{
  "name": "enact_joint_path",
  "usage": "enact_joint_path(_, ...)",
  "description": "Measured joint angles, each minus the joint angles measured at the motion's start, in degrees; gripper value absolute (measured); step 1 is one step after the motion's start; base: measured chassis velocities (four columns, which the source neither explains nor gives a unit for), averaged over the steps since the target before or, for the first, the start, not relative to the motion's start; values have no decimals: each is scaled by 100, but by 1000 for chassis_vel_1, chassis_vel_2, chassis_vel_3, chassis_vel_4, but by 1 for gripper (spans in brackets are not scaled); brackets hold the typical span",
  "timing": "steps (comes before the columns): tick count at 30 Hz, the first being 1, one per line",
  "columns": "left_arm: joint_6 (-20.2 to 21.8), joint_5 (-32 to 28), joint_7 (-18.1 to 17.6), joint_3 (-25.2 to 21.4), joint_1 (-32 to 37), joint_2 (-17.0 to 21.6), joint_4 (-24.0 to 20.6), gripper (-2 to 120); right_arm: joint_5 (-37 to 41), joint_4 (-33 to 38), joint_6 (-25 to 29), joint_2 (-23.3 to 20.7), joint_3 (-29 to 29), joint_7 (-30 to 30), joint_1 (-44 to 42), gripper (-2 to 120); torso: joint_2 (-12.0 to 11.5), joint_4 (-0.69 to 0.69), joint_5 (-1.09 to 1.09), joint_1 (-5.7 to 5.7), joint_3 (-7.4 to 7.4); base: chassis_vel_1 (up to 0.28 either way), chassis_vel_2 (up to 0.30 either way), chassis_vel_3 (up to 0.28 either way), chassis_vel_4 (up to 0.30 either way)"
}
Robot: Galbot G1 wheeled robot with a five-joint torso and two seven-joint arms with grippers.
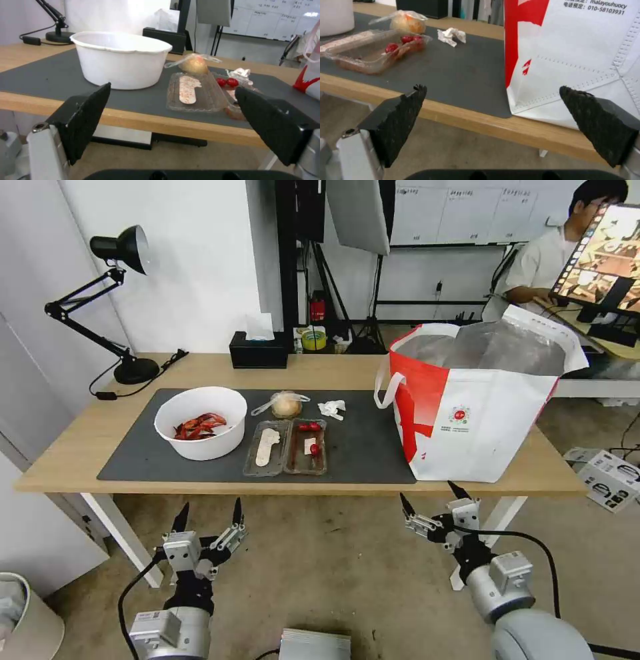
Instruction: Pick up the trash from the table and place it into the takeout bag.
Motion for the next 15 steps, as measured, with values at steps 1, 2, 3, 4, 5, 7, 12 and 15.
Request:
enact_joint_path(1, 0, 0, 0, 0, 0, 0, 0, 100, 0, 0, 0, 0, 0, 0, 0, 100, 0, 0, 0, 0, 0, 0, 0, 0, 0)
enact_joint_path(2, 0, 4, 5, 1, 0, 2, 0, 100, 2, 0, 4, -2, 1, 0, 2, 100, 0, 0, 0, 0, 0, 0, 0, 0, 0)
enact_joint_path(3, 0, 12, 12, 7, -2, 11, 0, 100, 8, 0, 17, -9, 4, 2, 9, 100, 0, 0, 0, 0, 0, 0, 0, 0, 0)
enact_joint_path(4, 1, 14, 14, 14, -9, 24, 3, 100, 20, -2, 40, -15, 5, 2, 19, 100, 0, 0, 0, 0, 0, 0, 0, 0, 0)
enact_joint_path(5, 1, 14, 14, 14, -9, 24, 3, 100, 20, -2, 40, -15, 5, 2, 19, 100, 0, 0, 0, 0, 0, 0, 0, 0, 0)
enact_joint_path(7, 7, -19, 15, 40, -23, 45, 10, 100, 31, -28, 88, -17, 2, 5, 43, 100, 0, 0, 0, 0, 0, 0, 0, 0, 0)
enact_joint_path(12, 169, -536, -9, 195, -109, 151, 24, 100, 45, -61, 120, -10, -40, 7, 99, 100, 0, 0, 0, 0, 0, 0, 0, 0, 0)
enact_joint_path(15, 391, -1036, -111, 291, -204, 223, 24, 100, 45, -70, 123, -10, -66, 8, 115, 100, 0, 0, 0, 0, 0, 0, 0, 0, 0)
